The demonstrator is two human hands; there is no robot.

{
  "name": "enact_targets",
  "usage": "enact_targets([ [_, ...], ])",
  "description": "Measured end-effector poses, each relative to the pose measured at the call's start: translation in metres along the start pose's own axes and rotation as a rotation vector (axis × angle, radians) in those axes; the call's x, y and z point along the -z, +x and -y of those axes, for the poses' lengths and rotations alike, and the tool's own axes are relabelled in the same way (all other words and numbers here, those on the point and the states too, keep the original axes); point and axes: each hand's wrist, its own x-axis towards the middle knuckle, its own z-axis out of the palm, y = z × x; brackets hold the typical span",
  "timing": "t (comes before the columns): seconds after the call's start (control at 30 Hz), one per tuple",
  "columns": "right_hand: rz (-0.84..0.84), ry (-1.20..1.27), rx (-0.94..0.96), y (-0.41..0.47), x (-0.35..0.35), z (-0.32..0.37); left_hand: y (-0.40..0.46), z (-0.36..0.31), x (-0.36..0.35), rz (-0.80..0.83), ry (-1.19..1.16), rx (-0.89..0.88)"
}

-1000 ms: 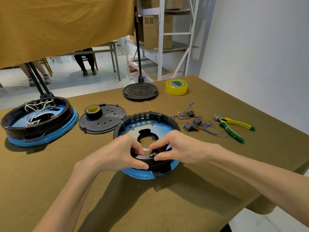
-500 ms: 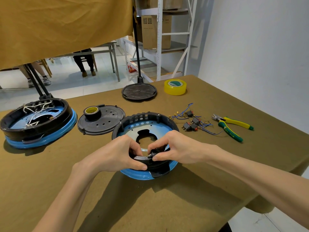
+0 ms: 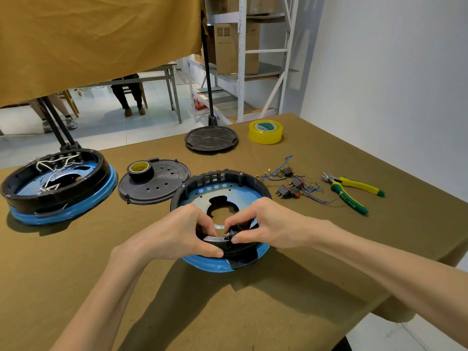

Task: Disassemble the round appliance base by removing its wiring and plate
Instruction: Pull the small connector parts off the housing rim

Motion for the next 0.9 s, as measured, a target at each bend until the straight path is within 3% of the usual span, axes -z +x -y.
enact_targets([
  [0.27,-0.009,0.032,0.038,-0.001,0.001,0.000,0.000,-0.001,0.000,-0.005,0.007,-0.010],
  [0.47,-0.184,0.206,0.027,-0.008,-0.006,-0.006,-0.002,-0.001,0.001,-0.008,0.017,0.000],
  [0.67,-0.188,0.236,0.041,-0.011,-0.006,-0.005,-0.003,-0.014,0.001,-0.003,0.021,0.026],
  [0.8,-0.278,0.478,0.103,-0.007,-0.006,0.001,-0.004,-0.017,-0.003,0.000,0.040,0.034],
  [0.9,-0.340,0.442,0.119,-0.005,-0.005,0.000,-0.001,-0.018,-0.008,-0.048,0.094,0.064],
])
